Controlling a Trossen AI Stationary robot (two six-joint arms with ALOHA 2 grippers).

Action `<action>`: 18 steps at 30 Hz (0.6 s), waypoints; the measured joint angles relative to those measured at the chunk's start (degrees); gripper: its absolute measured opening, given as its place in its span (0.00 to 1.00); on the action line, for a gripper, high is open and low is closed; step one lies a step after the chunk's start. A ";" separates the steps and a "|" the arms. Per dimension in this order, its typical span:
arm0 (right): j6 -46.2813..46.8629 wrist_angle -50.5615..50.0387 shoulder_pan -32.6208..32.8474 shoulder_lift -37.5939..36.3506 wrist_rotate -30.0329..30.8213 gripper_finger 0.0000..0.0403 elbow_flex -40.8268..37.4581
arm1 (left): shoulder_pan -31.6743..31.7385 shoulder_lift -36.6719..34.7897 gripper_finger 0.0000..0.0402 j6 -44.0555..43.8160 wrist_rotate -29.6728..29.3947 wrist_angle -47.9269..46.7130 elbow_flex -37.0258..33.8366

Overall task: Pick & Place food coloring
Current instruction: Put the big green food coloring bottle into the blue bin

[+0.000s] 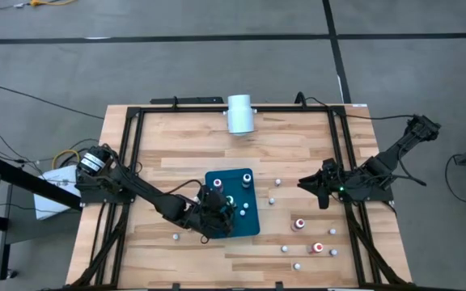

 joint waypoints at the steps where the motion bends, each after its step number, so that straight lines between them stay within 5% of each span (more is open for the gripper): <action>1: -0.01 0.00 0.00 0.00 0.00 0.23 0.00 | 0.00 0.00 0.30 0.00 -0.04 -0.02 0.00; 18: 0.03 0.50 0.07 0.04 -0.03 0.23 -0.02 | 0.02 8.48 0.30 -0.11 -0.61 3.86 2.36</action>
